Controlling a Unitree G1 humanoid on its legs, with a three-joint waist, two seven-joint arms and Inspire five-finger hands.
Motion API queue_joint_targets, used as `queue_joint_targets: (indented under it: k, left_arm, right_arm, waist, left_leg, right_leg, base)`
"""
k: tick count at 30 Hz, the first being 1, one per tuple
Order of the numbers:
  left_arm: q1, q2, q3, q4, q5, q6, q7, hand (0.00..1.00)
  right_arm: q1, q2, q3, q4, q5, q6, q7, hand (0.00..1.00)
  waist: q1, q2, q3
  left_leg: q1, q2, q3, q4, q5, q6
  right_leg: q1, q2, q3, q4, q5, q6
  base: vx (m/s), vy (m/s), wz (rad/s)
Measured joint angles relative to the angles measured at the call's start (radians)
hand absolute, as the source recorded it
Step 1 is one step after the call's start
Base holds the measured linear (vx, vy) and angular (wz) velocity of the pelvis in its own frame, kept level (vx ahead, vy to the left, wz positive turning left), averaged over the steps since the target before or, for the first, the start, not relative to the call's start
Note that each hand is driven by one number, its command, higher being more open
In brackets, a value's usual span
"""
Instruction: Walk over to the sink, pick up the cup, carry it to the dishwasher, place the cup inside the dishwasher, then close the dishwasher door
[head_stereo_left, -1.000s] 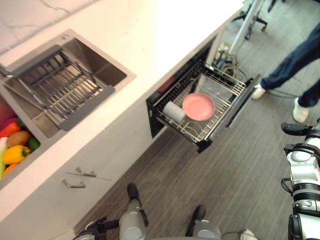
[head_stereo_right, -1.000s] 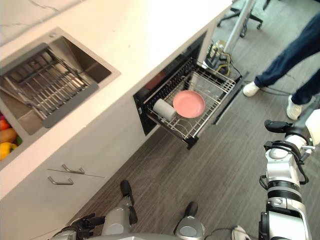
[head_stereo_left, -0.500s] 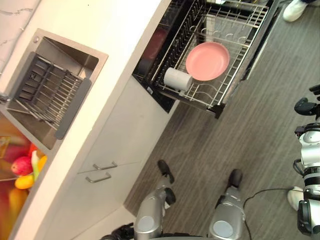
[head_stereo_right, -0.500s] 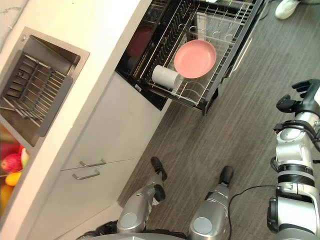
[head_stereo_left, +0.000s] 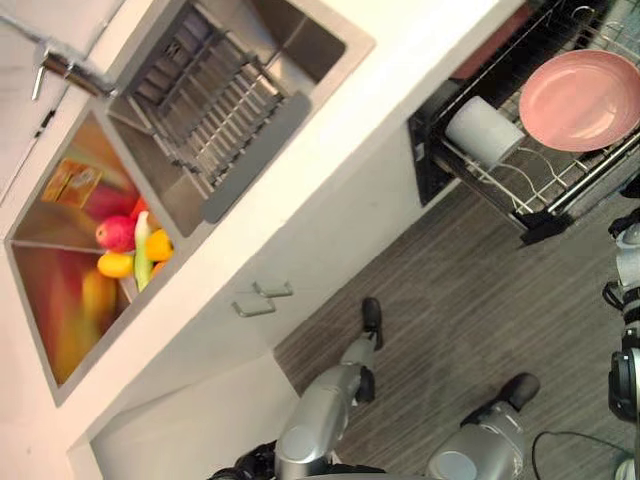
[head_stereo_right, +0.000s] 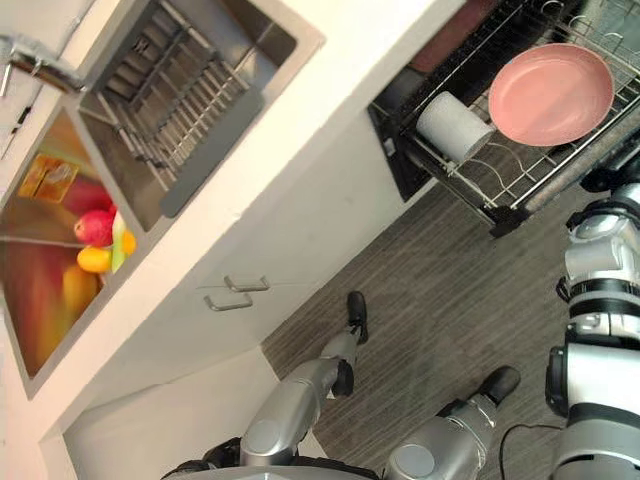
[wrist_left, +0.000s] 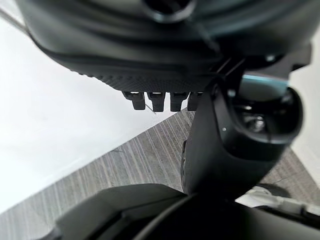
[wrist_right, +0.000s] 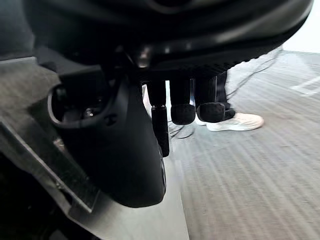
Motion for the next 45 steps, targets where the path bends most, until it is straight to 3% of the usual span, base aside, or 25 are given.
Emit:
queue_joint_targets:
  k: [2, 3, 7, 12, 15, 17, 19, 21, 23, 24, 26, 27, 29, 31, 34, 35, 36, 37, 38, 40, 41, 42, 43, 44, 45]
  left_arm:
    - [0.000, 0.000, 0.003, 0.002, 0.023, -0.030, -0.009, 1.00]
    - [0.000, 0.000, 0.003, 0.001, 0.043, -0.048, -0.010, 1.00]
    - [-0.001, -0.001, 0.005, 0.002, 0.054, -0.072, -0.012, 1.00]
    - [-0.021, -0.004, 0.012, 0.027, 0.037, -0.082, -0.025, 1.00]
    - [-0.025, -0.014, 0.032, 0.041, -0.032, -0.098, -0.030, 1.00]
    - [-0.024, -0.051, 0.090, 0.065, -0.097, -0.132, -0.039, 1.00]
    - [-0.020, -0.052, 0.103, 0.070, -0.104, -0.154, -0.040, 1.00]
    - [-0.013, -0.055, 0.127, 0.072, -0.106, -0.171, -0.042, 1.00]
    - [-0.012, -0.055, 0.167, 0.074, -0.106, -0.191, -0.057, 1.00]
    - [-0.013, -0.057, 0.213, 0.082, -0.112, -0.203, -0.063, 1.00]
    - [-0.022, -0.047, 0.326, 0.110, -0.121, -0.217, -0.068, 1.00]
    - [-0.030, -0.051, 0.367, 0.111, -0.132, -0.223, -0.068, 1.00]
    - [-0.055, -0.040, 0.434, 0.115, -0.145, -0.232, -0.064, 1.00]
    - [-0.096, -0.020, 0.470, 0.116, -0.147, -0.242, -0.054, 1.00]
    - [-0.128, -0.005, 0.414, 0.142, -0.142, -0.229, -0.047, 1.00]
    - [-0.140, 0.003, 0.369, 0.150, -0.141, -0.220, -0.036, 1.00]
    - [-0.159, 0.017, 0.346, 0.153, -0.128, -0.208, -0.013, 1.00]
    - [-0.184, 0.027, 0.323, 0.155, -0.124, -0.199, 0.006, 1.00]
    - [-0.206, 0.019, 0.308, 0.155, -0.122, -0.186, 0.015, 1.00]
    - [-0.230, 0.007, 0.309, 0.168, -0.103, -0.177, 0.026, 1.00]
    - [-0.249, 0.011, 0.323, 0.196, -0.102, -0.174, 0.034, 1.00]
    - [-0.263, 0.012, 0.331, 0.200, -0.081, -0.169, 0.051, 1.00]
    - [-0.264, 0.008, 0.356, 0.198, -0.079, -0.164, 0.062, 1.00]
    - [-0.223, -0.021, 0.397, 0.193, -0.086, -0.164, 0.067, 1.00]
    - [-0.199, -0.037, 0.420, 0.190, -0.085, -0.160, 0.069, 1.00]
  right_arm:
    - [-0.068, 0.001, 0.062, 0.049, 0.013, 0.000, 0.002, 0.00]
    - [-0.115, 0.003, 0.103, 0.080, 0.016, 0.000, 0.005, 1.00]
    - [-0.266, 0.055, 0.148, 0.137, 0.076, 0.016, 0.008, 1.00]
    - [-0.264, 0.068, 0.146, 0.172, 0.139, 0.001, 0.038, 1.00]
    - [-0.102, 0.117, -0.013, 0.061, 0.316, -0.076, 0.052, 1.00]
    - [0.139, 0.232, -0.181, -0.109, 0.518, -0.233, 0.086, 1.00]
    - [0.282, 0.336, -0.212, -0.125, 0.586, -0.320, 0.153, 1.00]
    - [0.402, 0.435, -0.224, -0.045, 0.623, -0.348, 0.245, 1.00]
    - [0.509, 0.533, -0.264, 0.082, 0.695, -0.338, 0.322, 1.00]
    - [0.587, 0.610, -0.323, 0.140, 0.762, -0.325, 0.349, 1.00]
    - [0.741, 0.747, -0.436, 0.186, 0.796, -0.321, 0.362, 1.00]
    - [0.798, 0.778, -0.473, 0.155, 0.782, -0.354, 0.365, 1.00]
    - [0.850, 0.784, -0.514, 0.128, 0.763, -0.344, 0.375, 1.00]
    - [0.933, 0.792, -0.531, 0.108, 0.737, -0.320, 0.375, 1.00]
    - [0.990, 0.811, -0.493, 0.070, 0.701, -0.244, 0.399, 1.00]
    - [1.001, 0.818, -0.481, 0.072, 0.696, -0.207, 0.428, 1.00]
    - [1.009, 0.843, -0.464, 0.076, 0.690, -0.177, 0.453, 1.00]
    - [1.013, 0.866, -0.456, 0.073, 0.703, -0.155, 0.481, 1.00]
    - [1.012, 0.858, -0.423, 0.066, 0.704, -0.164, 0.488, 1.00]
    - [1.000, 0.855, -0.380, 0.040, 0.708, -0.197, 0.466, 1.00]
    - [0.981, 0.869, -0.368, 0.035, 0.708, -0.215, 0.454, 1.00]
    - [0.977, 0.887, -0.372, 0.032, 0.703, -0.224, 0.445, 1.00]
    - [0.991, 0.889, -0.383, 0.027, 0.694, -0.240, 0.429, 1.00]
    - [1.003, 0.878, -0.388, 0.003, 0.694, -0.255, 0.429, 1.00]
    - [1.017, 0.869, -0.391, -0.023, 0.689, -0.269, 0.426, 1.00]
  waist:
    - [0.011, 0.000, 0.000]
    - [0.018, 0.000, 0.000]
    - [0.044, -0.002, 0.001]
    - [0.043, -0.006, 0.004]
    - [0.047, -0.013, 0.010]
    - [0.048, -0.026, 0.019]
    - [0.040, -0.043, 0.031]
    - [0.039, -0.056, 0.032]
    - [0.041, -0.079, 0.035]
    - [0.045, -0.107, 0.033]
    - [0.044, -0.177, 0.030]
    - [0.042, -0.204, 0.024]
    - [0.034, -0.260, 0.000]
    - [0.037, -0.352, -0.054]
    - [-0.011, -0.369, -0.097]
    - [-0.024, -0.365, -0.112]
    - [-0.041, -0.371, -0.128]
    - [-0.063, -0.375, -0.132]
    - [-0.077, -0.375, -0.132]
    - [-0.074, -0.377, -0.132]
    - [-0.083, -0.411, -0.143]
    - [-0.105, -0.420, -0.144]
    - [-0.099, -0.414, -0.145]
    - [-0.082, -0.361, -0.153]
    - [-0.083, -0.323, -0.167]
  left_leg:
    - [0.001, -0.011, -0.036, 0.001, 0.005, 0.007]
    - [0.002, -0.018, -0.063, 0.001, 0.015, 0.020]
    - [0.031, -0.044, -0.133, 0.005, 0.016, 0.022]
    - [0.063, -0.041, -0.142, 0.006, 0.008, 0.013]
    - [0.100, -0.014, -0.137, 0.006, -0.002, 0.000]
    - [0.116, 0.018, -0.128, 0.002, -0.005, -0.013]
    - [0.124, 0.042, -0.123, 0.001, -0.006, -0.025]
    - [0.125, 0.068, -0.122, 0.000, -0.006, -0.037]
    - [0.106, 0.094, -0.121, 0.000, -0.005, -0.047]
    - [0.085, 0.115, -0.108, -0.002, -0.007, -0.060]
    - [0.063, 0.153, -0.039, -0.005, -0.025, -0.067]
    - [0.059, 0.175, 0.014, -0.005, -0.027, -0.068]
    - [0.065, 0.203, 0.056, -0.006, -0.035, -0.073]
    - [0.072, 0.211, 0.117, 0.033, -0.061, -0.051]
    - [0.146, 0.224, 0.094, 0.000, -0.064, -0.041]
    - [0.157, 0.224, 0.067, 0.000, -0.065, -0.033]
    - [0.161, 0.227, 0.025, 0.000, -0.067, -0.031]
    - [0.166, 0.224, -0.035, 0.000, -0.066, -0.028]
    - [0.174, 0.211, -0.072, -0.002, -0.067, -0.024]
    - [0.186, 0.193, -0.078, -0.005, -0.075, -0.016]
    - [0.183, 0.149, -0.057, 0.005, -0.117, -0.001]
    - [0.140, 0.131, 0.021, 0.137, -0.148, 0.002]
    - [0.111, 0.131, 0.206, 0.459, -0.346, 0.053]
    - [0.215, 0.134, 0.243, 0.496, -0.448, 0.067]
    - [0.274, 0.152, 0.239, 0.456, -0.514, 0.087]
  right_leg:
    - [0.024, -0.006, -0.040, 0.021, -0.016, -0.007]
    - [0.042, -0.010, -0.070, 0.036, -0.030, -0.007]
    - [0.128, -0.016, -0.136, 0.061, -0.073, -0.010]
    - [0.168, -0.005, -0.145, 0.056, -0.094, -0.009]
    - [0.199, 0.027, -0.134, 0.036, -0.101, -0.023]
    - [0.204, 0.061, -0.116, 0.022, -0.107, -0.033]
    - [0.203, 0.088, -0.102, 0.016, -0.108, -0.035]
    - [0.202, 0.115, -0.092, 0.009, -0.108, -0.035]
    - [0.191, 0.146, -0.087, -0.006, -0.108, -0.035]
    - [0.168, 0.164, -0.080, -0.013, -0.107, -0.035]
    - [0.141, 0.186, -0.069, -0.024, -0.105, -0.037]
    - [0.127, 0.193, -0.062, -0.029, -0.095, -0.049]
    - [0.121, 0.212, -0.044, -0.029, -0.065, -0.092]
    - [0.126, 0.194, -0.006, 0.003, -0.045, -0.124]
    - [0.119, 0.196, 0.119, 0.157, 0.047, -0.256]
    - [0.100, 0.206, 0.205, 0.213, 0.054, -0.265]
    - [0.090, 0.260, 0.296, 0.232, -0.017, -0.222]
    - [0.086, 0.344, 0.378, 0.223, -0.134, -0.212]
    - [0.066, 0.413, 0.436, 0.182, -0.209, -0.204]
    - [0.011, 0.468, 0.460, 0.090, -0.240, -0.217]
    - [-0.012, 0.473, 0.486, -0.008, -0.208, -0.228]
    - [-0.004, 0.443, 0.453, -0.007, -0.197, -0.222]
    - [0.002, 0.397, 0.402, 0.113, -0.199, -0.167]
    - [-0.055, 0.397, 0.455, 0.349, -0.199, -0.155]
    - [-0.100, 0.411, 0.481, 0.474, -0.191, -0.157]
  base:
    - [0.08, -0.105, 0.57]
    - [0.11, -0.137, 0.61]
    - [0.14, -0.168, 0.57]
    - [0.06, -0.102, 0.05]
    - [0.00, -0.097, -0.13]
    - [0.01, -0.104, -0.25]
    - [0.00, -0.107, -0.22]
    - [0.00, -0.107, -0.13]
    - [0.00, -0.091, -0.08]
    - [-0.02, -0.080, -0.18]
    - [-0.02, -0.067, -0.29]
    - [-0.02, -0.035, -0.37]
    - [-0.03, -0.007, -0.21]
    - [0.03, 0.033, 0.09]
    - [0.09, 0.082, 0.47]
    - [0.08, 0.072, 0.81]
    - [0.11, -0.062, 1.12]
    - [0.11, -0.138, 1.28]
    - [0.08, -0.168, 1.04]
    - [-0.03, -0.108, 0.45]
    - [-0.06, -0.108, 0.64]
    - [0.03, -0.125, 0.97]
    - [0.13, -0.032, 0.68]
    - [0.13, -0.004, 0.27]
    - [0.00, 0.028, 0.18]
